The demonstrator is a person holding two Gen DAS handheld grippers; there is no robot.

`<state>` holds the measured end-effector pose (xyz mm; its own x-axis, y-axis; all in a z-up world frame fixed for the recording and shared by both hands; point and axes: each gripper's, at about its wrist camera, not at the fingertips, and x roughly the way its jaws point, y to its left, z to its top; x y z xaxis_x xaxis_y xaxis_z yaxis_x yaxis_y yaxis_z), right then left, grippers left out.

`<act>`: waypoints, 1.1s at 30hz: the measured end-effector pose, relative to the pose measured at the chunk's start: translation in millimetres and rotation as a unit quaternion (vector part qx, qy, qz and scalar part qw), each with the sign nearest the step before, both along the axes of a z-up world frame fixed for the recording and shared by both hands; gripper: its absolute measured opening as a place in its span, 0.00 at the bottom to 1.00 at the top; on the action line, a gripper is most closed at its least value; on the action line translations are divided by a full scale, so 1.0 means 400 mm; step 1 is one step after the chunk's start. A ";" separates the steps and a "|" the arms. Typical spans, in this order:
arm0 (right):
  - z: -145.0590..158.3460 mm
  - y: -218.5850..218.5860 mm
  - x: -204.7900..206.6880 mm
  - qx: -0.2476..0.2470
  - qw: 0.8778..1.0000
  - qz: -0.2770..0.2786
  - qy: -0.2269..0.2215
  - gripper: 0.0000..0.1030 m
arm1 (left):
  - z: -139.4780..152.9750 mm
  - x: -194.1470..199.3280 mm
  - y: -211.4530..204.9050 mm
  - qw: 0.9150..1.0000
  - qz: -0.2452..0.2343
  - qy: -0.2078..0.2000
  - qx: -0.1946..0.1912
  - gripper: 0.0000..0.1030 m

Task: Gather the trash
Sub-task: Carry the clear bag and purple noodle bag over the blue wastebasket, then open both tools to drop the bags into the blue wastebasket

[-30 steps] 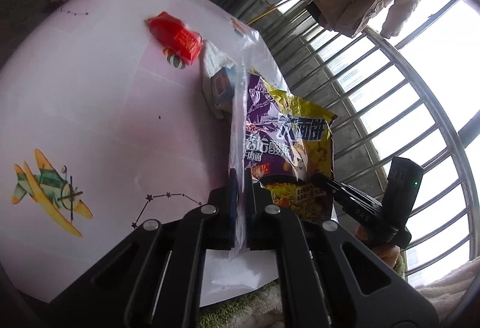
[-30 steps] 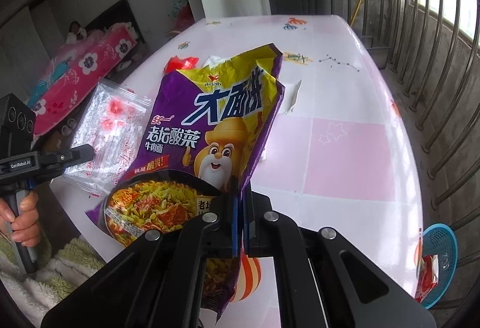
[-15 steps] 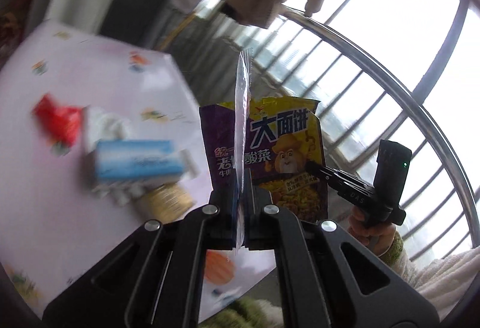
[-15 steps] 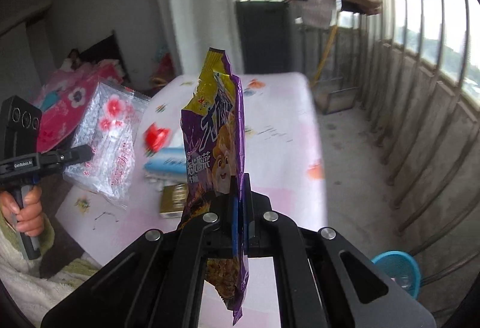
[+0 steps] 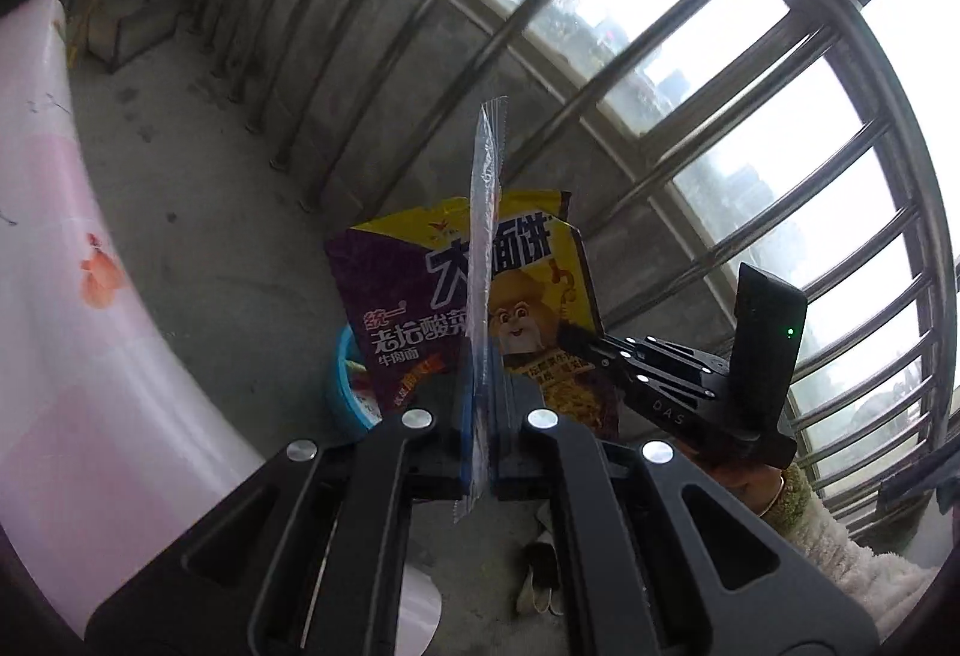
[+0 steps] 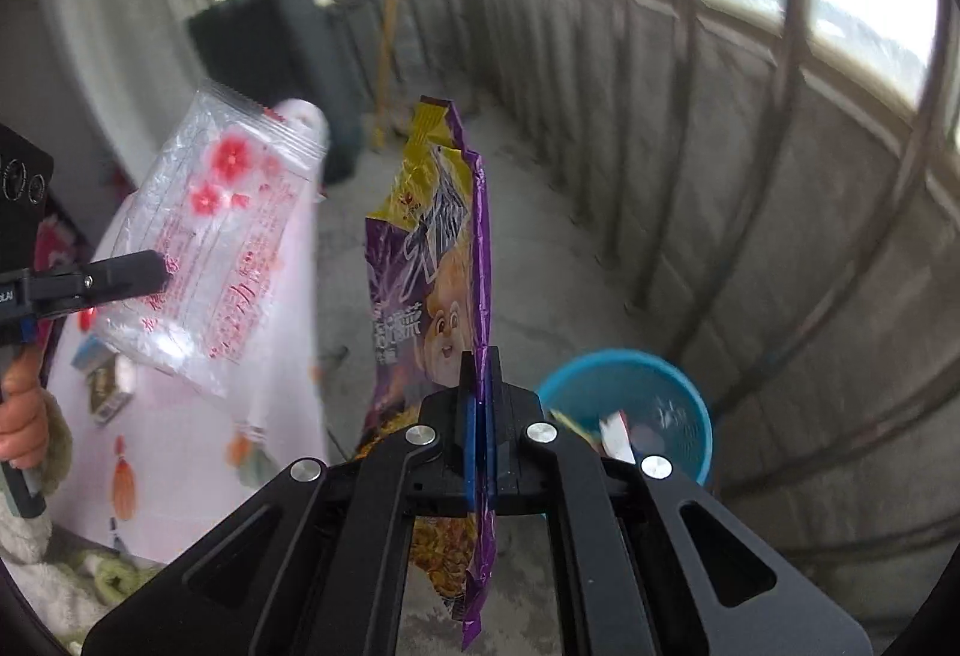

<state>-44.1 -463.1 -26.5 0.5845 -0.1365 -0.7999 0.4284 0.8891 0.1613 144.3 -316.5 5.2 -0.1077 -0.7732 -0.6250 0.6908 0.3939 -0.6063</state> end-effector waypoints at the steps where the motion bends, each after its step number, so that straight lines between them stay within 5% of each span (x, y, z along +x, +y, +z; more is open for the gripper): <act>1: -0.033 -0.022 -0.012 0.008 1.000 -0.011 0.008 0.02 | -0.037 -0.003 -0.057 1.000 -0.011 0.008 0.018 0.01; 8: -0.282 -0.202 -0.009 0.079 0.992 -0.090 0.036 0.02 | -0.286 -0.019 -0.355 0.990 -0.048 0.047 0.125 0.03; 11: -0.415 -0.273 0.005 0.108 0.984 -0.132 0.058 0.05 | -0.392 -0.018 -0.451 0.983 -0.048 0.064 0.168 0.29; 13: -0.509 -0.314 -0.003 0.125 0.974 -0.165 0.095 0.26 | -0.468 -0.013 -0.481 0.976 -0.036 0.092 0.194 0.34; 16: -0.578 -0.349 -0.035 0.131 0.964 -0.203 0.110 0.30 | -0.511 0.002 -0.492 0.970 -0.015 0.121 0.211 0.34; 19: -0.569 -0.354 -0.075 0.133 0.962 -0.223 0.088 0.41 | -0.487 0.011 -0.490 0.973 -0.017 0.111 0.200 0.34; 26: -0.460 -0.346 -0.100 0.059 0.969 -0.238 0.029 0.41 | -0.351 0.028 -0.424 0.986 -0.006 0.071 0.148 0.34; 29: -0.417 -0.296 -0.039 0.025 0.982 -0.185 0.018 0.41 | -0.254 0.040 -0.372 0.993 -0.004 0.036 0.116 0.34; 33: -0.495 -0.198 0.119 -0.002 0.993 -0.063 0.098 0.39 | -0.118 0.040 -0.243 0.996 -0.007 -0.001 0.086 0.36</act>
